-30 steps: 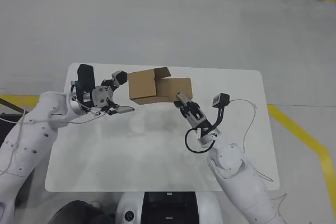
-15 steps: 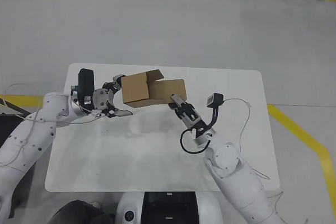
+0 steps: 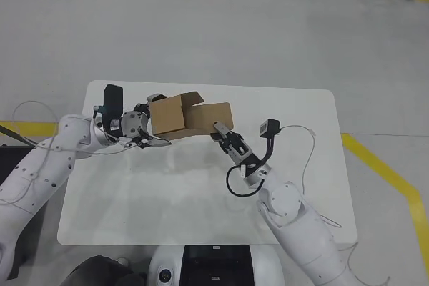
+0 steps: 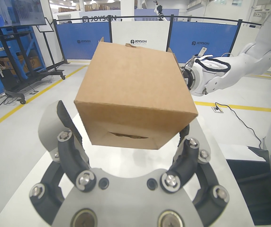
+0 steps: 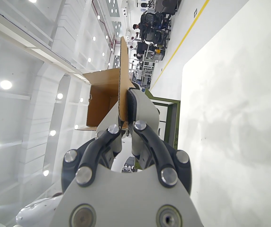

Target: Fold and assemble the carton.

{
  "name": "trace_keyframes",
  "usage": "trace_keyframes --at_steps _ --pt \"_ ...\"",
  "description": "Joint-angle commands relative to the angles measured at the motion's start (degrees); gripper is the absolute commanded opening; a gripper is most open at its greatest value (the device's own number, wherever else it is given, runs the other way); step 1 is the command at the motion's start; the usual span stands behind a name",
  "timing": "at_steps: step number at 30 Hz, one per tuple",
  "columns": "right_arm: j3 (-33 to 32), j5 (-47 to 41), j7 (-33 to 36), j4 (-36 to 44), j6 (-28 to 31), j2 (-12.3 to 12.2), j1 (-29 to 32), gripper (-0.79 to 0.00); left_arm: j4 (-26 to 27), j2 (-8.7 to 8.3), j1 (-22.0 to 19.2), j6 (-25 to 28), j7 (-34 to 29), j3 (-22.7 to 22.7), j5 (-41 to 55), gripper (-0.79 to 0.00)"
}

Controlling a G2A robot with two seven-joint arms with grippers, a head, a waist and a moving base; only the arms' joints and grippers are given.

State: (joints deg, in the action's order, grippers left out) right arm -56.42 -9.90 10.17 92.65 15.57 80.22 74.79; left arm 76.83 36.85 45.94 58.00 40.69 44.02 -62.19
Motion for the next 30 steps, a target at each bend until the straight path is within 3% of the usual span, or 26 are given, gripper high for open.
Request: trace_keyframes --at_steps 1,4,7,10,13,19,20,21,22,23,30 --pt "0.0 0.0 0.0 -0.2 0.1 0.1 0.0 -0.785 -0.2 -0.06 -0.3 0.0 0.2 -0.5 0.0 0.0" --pt "0.0 -0.1 0.1 -0.3 0.1 0.1 0.0 -0.785 -0.2 -0.19 -0.8 0.0 0.8 -1.3 0.1 -0.157" --pt "-0.1 -0.3 0.2 -0.5 0.1 0.2 0.0 -0.785 -0.3 -0.32 -1.1 0.0 1.2 -2.1 0.5 -0.228" --pt "-0.2 -0.5 0.2 -0.6 0.3 0.3 0.0 -0.785 -0.3 -0.46 -1.4 0.0 1.5 -2.9 1.8 -0.4" --pt "-0.2 -0.7 0.4 -0.7 0.4 0.4 0.0 -0.785 -0.2 -0.72 -2.0 0.0 1.2 -3.7 2.8 -0.434" --pt "-0.3 -0.8 0.6 -0.9 0.5 0.5 -0.2 -0.785 -0.4 -1.1 -2.8 0.0 0.9 -4.8 4.0 -0.431" --pt "-0.3 -0.8 0.6 -0.9 0.5 0.6 -0.2 -0.656 -0.4 -1.16 -3.0 0.0 0.9 -5.0 4.2 -0.431" --pt "-0.3 -0.9 0.6 -0.9 0.5 0.6 -0.2 -0.453 -0.5 -1.24 -3.2 0.0 1.0 -5.1 4.5 -0.428" --pt "-0.3 -1.0 0.5 -1.0 0.5 0.6 -0.2 -0.037 -0.5 -1.28 -3.3 0.0 1.0 -5.2 4.6 -0.425" --pt "-0.4 -1.1 0.5 -0.9 0.4 0.7 -0.2 0.0 -0.7 -1.34 -3.4 0.0 1.0 -5.3 4.9 -0.428" --pt "-2.5 -2.2 -0.1 0.0 1.7 0.5 1.0 0.0 -2.8 -1.6 -4.5 0.0 -0.4 -6.2 6.6 -0.416"
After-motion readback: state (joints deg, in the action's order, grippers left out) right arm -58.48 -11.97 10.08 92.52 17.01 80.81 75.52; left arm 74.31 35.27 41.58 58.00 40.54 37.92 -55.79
